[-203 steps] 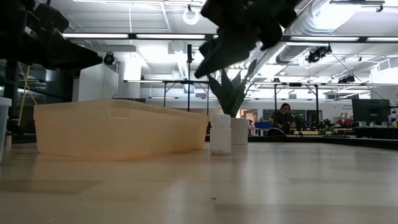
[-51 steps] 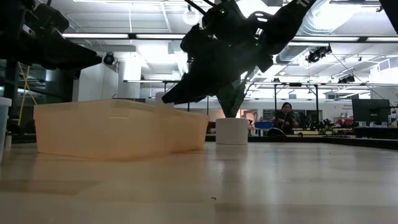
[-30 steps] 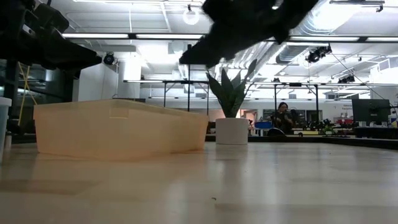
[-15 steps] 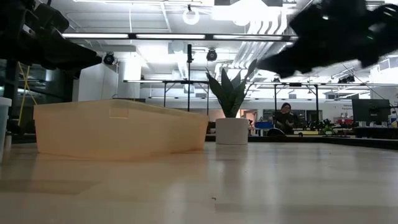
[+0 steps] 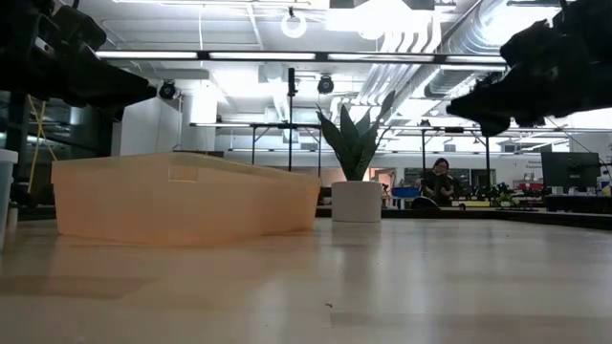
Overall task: Pick and place pill bottles into a basket
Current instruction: Put the blue pill bottle into the orange bin
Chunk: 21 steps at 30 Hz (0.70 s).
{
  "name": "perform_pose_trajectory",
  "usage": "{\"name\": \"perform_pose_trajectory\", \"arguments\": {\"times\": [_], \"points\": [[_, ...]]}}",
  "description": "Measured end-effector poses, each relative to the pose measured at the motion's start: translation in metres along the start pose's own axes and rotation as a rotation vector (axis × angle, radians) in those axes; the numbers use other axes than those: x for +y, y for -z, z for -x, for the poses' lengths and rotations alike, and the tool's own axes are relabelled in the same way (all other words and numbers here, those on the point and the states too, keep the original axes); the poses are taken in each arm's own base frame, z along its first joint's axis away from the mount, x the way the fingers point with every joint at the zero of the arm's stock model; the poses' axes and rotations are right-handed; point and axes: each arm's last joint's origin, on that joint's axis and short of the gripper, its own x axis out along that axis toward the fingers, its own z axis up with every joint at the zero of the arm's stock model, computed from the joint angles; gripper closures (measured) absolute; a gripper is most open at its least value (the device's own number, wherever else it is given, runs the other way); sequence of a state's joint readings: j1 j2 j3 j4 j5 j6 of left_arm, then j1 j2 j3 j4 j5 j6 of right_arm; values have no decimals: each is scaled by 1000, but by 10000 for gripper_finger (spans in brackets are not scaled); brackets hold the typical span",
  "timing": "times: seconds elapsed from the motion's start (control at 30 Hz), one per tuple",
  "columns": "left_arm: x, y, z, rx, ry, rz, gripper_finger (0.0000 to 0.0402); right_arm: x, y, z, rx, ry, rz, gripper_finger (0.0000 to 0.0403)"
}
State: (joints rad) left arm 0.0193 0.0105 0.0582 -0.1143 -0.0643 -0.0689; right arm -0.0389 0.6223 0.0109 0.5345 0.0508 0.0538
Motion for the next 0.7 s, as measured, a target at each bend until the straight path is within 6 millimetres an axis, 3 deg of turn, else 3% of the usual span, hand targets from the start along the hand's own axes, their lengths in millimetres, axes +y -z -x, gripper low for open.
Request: {"name": "perform_pose_trajectory", "arguments": {"times": [0.33, 0.7], "points": [[0, 0, 0, 0, 0, 15, 252, -3, -4, 17, -30, 72, 3, 324], [0, -7, 1, -41, 4, -84, 235, -3, -6, 19, -51, 69, -2, 323]]}}
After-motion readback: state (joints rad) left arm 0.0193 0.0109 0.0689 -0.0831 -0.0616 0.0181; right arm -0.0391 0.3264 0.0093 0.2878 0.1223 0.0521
